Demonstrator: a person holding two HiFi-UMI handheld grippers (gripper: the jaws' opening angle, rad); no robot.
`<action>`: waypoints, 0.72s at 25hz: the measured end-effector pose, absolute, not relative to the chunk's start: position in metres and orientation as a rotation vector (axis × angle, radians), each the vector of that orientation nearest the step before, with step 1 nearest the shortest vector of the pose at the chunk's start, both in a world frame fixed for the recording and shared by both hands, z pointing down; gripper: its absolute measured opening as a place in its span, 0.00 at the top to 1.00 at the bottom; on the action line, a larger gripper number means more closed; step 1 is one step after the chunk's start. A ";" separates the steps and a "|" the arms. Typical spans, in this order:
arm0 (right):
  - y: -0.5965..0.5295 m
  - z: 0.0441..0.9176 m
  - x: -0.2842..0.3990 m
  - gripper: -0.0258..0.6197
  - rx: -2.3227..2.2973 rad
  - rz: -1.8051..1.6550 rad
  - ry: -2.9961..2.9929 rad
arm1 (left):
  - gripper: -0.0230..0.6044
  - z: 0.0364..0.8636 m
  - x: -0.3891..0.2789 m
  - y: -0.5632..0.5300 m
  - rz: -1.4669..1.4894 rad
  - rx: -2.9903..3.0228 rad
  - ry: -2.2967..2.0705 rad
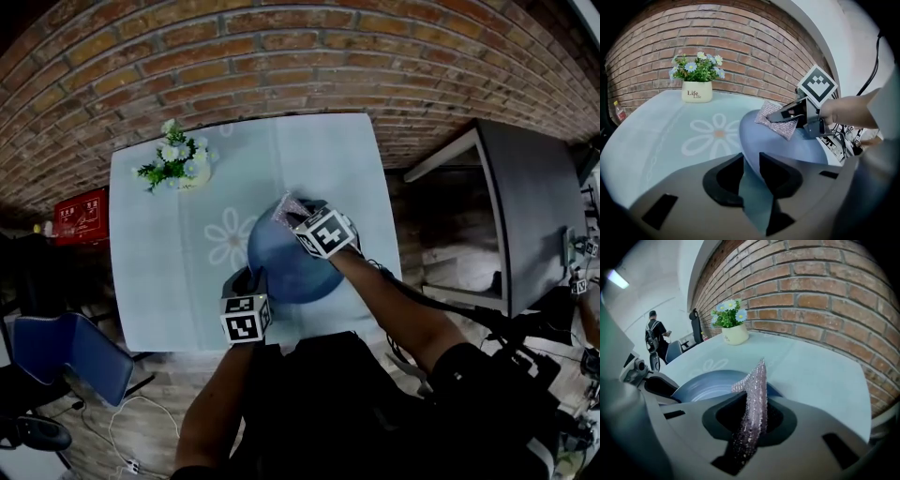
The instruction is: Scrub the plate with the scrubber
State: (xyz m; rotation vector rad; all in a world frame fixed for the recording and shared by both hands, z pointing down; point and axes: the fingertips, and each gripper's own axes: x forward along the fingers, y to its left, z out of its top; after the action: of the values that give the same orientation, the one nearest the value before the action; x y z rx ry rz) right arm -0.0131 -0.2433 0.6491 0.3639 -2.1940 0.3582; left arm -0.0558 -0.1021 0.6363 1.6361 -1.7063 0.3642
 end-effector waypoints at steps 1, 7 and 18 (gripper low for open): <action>-0.246 0.647 -0.010 0.85 0.406 0.390 -2.184 | 0.78 0.636 -0.056 -0.102 0.371 1.645 -1.701; -0.254 0.646 0.009 0.85 0.567 0.467 -2.142 | 0.75 0.637 -0.054 -0.103 0.404 1.708 -1.666; -0.260 0.646 0.034 0.85 0.760 0.536 -2.052 | 0.72 0.639 -0.050 -0.104 0.438 1.751 -1.591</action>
State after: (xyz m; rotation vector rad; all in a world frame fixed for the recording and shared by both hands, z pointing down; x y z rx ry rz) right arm 0.0335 -0.2596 0.6460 0.7603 -2.0516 0.5358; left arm -0.0497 -0.1043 0.6389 1.7514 -1.5907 0.4384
